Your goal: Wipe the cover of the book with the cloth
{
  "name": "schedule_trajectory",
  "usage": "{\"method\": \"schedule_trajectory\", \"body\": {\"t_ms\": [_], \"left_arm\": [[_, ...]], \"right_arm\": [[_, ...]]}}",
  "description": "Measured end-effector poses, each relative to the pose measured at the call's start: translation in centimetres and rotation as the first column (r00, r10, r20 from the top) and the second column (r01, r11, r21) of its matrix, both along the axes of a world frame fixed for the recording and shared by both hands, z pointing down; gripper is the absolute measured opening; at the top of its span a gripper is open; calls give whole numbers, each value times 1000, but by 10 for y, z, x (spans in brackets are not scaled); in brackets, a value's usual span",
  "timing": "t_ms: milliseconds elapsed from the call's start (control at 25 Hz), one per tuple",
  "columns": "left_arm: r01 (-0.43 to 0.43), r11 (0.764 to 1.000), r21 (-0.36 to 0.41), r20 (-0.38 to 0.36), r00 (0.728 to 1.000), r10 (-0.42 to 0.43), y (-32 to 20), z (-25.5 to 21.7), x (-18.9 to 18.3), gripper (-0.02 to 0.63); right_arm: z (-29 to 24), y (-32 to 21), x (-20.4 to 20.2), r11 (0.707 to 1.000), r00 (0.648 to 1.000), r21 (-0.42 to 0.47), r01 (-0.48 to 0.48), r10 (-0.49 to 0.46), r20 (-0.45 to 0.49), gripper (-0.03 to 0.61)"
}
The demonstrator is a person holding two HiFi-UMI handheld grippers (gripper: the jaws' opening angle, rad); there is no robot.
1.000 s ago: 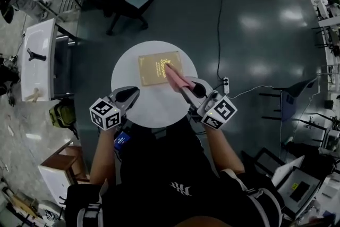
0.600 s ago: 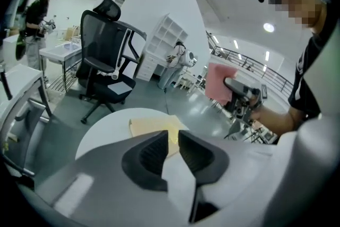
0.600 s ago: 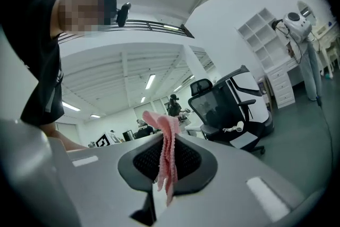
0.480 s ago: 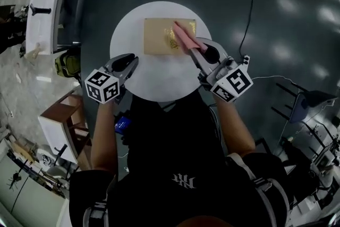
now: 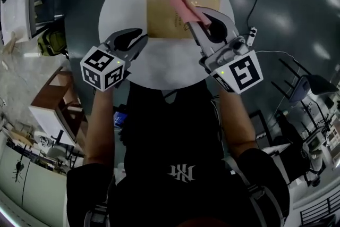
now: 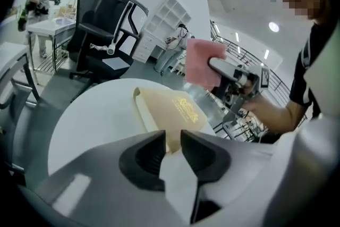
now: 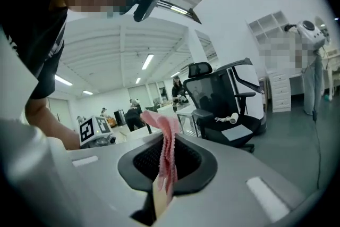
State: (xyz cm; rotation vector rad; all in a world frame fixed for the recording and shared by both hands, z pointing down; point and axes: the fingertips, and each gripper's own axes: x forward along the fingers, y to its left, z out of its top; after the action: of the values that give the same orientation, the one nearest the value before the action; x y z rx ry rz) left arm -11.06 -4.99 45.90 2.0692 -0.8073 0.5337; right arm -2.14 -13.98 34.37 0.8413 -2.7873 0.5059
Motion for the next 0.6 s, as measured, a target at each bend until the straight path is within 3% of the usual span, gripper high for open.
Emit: {"method": "schedule_trajectory", "body": {"t_ms": [240,400,600], "left_arm": [[8,999,-42,-30,999,-9,0,33,-3,91],[0,999,-45,-54,999,-3,-1,38,8,89],[-32,999,-29,-36,999,31,3,39,12,89]], "right_arm": [[52,-5,-38,991,975,68,111,-95,-203,15],[79,-10,-42,977,914,94,190,-141,-381,15],[102,-9,-63,940,832,161,301,-176,-527,15]]}}
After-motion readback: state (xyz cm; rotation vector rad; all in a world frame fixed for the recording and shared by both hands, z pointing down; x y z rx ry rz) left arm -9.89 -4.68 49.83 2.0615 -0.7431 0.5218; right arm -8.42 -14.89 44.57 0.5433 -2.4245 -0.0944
